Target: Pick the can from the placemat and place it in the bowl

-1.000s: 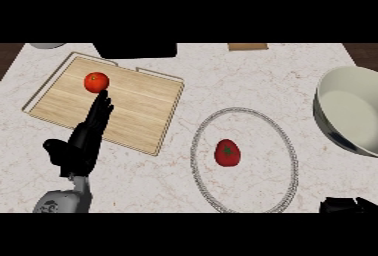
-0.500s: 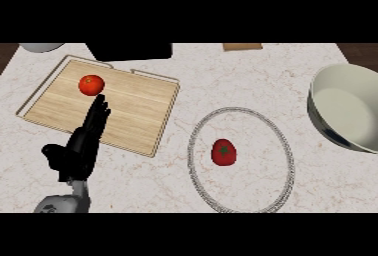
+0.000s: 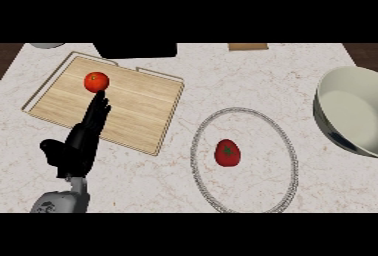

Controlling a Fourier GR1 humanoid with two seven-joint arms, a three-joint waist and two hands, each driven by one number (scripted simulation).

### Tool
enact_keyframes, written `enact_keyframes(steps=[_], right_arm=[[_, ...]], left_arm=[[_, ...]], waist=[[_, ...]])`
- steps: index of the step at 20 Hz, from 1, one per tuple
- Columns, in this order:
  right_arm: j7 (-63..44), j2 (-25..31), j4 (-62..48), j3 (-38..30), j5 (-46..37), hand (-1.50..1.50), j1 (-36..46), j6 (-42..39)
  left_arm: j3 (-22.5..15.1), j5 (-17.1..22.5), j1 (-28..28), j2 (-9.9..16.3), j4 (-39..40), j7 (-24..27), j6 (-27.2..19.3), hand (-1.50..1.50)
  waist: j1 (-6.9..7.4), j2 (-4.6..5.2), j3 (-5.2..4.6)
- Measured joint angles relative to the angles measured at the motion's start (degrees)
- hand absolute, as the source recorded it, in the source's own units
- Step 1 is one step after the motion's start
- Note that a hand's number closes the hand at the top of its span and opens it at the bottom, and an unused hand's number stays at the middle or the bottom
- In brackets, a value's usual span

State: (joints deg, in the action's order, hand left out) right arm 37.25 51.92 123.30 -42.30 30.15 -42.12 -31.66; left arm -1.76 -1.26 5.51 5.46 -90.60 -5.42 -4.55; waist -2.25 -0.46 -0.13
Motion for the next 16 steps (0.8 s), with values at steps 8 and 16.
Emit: enact_keyframes(steps=[8,16], right_arm=[[-14.6,6.3,-2.7,-8.0,15.2,1.50,6.2,-2.4],[-20.4,11.8,-7.0,-1.7,5.0,1.50,17.8,5.0]], left_arm=[[-2.1,-1.1,0.4,-1.4,-0.9,-0.7,0.1,0.00],[-2.7,-1.5,1.7,-2.0,0.2,0.0,0.6,0.00]], waist=[[1.80,0.37,0.03],[3.60,0.84,0.12]])
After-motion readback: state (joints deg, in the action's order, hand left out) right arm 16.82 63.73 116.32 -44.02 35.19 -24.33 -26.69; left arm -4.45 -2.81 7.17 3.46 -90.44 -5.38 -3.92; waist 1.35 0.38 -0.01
